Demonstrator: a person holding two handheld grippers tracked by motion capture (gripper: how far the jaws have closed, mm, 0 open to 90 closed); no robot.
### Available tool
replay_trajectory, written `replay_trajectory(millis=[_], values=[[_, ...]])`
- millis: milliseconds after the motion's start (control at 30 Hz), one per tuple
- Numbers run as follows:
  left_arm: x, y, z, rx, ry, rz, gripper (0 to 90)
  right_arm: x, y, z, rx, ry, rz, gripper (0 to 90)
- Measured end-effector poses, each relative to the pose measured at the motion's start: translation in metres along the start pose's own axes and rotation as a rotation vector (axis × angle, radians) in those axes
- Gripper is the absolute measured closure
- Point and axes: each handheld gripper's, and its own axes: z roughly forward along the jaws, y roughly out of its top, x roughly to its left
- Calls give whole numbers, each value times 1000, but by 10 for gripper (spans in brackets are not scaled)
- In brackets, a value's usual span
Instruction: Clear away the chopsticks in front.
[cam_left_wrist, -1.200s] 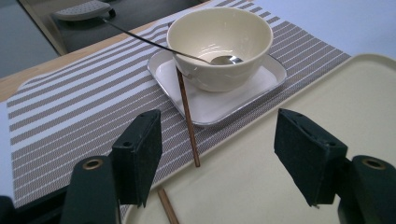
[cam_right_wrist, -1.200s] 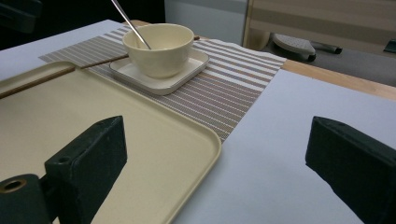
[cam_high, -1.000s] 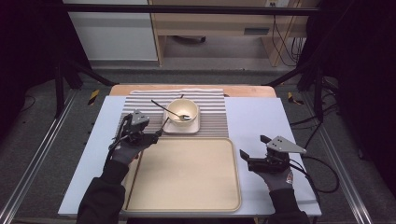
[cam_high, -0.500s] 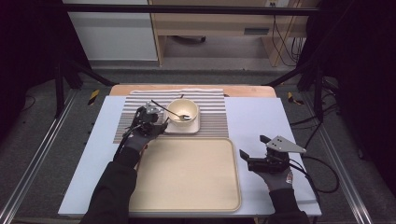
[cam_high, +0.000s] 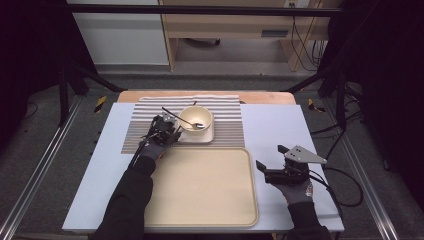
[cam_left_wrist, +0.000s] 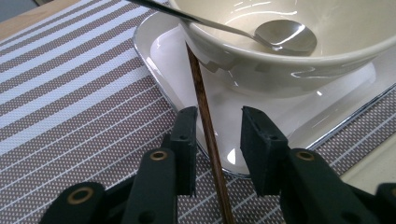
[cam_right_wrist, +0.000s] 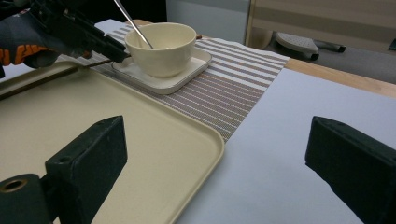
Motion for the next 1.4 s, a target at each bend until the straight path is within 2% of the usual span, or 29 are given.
replay_trajectory(millis=[267,400,533,600,800,1067,1400], values=[[0,0,2,-3,9,-12,819,0,0,0,-1,0,1,60],[1,-1,2,-4,10,-32,829,0,0,0,1,0,2,60],[2,0,0,1,39,-46,846,0,0,0,0,-1,-1,60],[4,-2,-1,-8,40,-60,852,0,0,0,0,-1,0,60],[4,-5,-8,-13,52,-67,854,0,0,0,0,-2,-1,60],[7,-8,-31,-49,72,-69,854,0,0,-1,-1,-3,-1,60],[16,-23,-59,-66,101,-106,854,0,1,-2,-8,-2,6,60]])
